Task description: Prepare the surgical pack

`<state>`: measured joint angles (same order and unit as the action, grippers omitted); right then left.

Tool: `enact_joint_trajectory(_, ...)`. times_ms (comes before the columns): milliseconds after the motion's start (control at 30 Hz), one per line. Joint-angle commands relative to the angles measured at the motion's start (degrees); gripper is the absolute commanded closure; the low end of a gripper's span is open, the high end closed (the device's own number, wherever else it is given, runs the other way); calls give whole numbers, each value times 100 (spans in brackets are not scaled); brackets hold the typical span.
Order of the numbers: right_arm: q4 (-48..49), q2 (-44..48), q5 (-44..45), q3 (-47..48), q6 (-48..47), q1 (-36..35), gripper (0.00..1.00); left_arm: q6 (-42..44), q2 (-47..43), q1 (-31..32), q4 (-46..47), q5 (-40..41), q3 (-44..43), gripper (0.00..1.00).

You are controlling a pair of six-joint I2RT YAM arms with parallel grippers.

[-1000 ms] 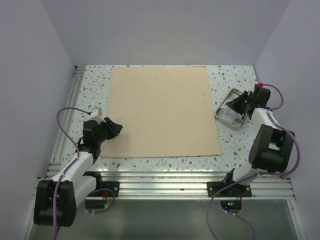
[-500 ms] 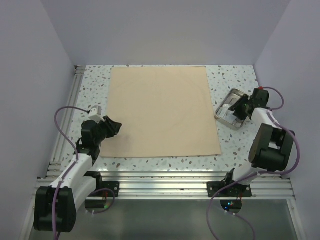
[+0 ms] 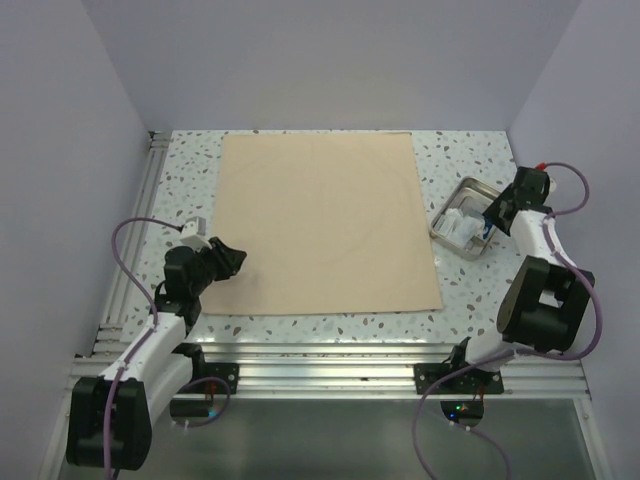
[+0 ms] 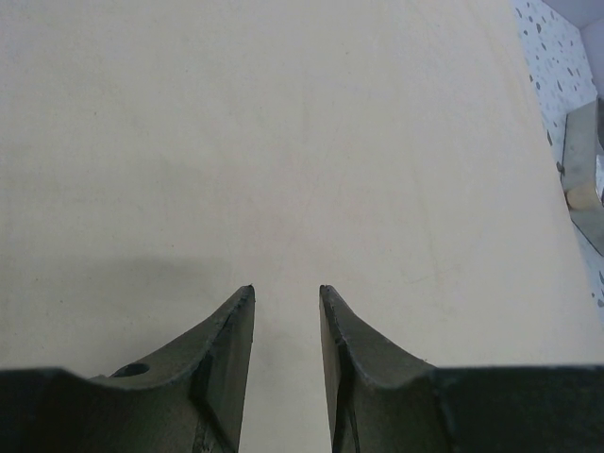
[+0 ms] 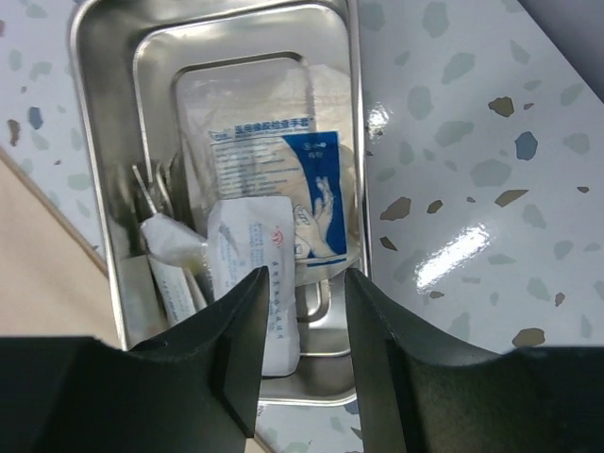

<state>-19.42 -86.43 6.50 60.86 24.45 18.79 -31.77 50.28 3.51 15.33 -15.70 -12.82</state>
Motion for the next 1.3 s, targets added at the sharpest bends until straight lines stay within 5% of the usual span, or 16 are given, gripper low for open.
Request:
enact_joint_trajectory(0,-176,-356,580,295,-168,55,59,180,16,45,234,-73,-10,62)
enact_joint_trajectory(600,-45,-1350,782,479,156,64,66,206,192,89,216,-38,-98,62)
enact_joint_trajectory(900,26,-1710,580,541,297,72,82,215,210,97,216,-38,-98,62)
enact_joint_trajectory(1000,61,-1667,545,497,359,81,100,215,219,97,216,-20,-98,62)
enact_joint_trajectory(1267,131,-973,528,216,438,90,100,215,228,97,216,6,-98,62)
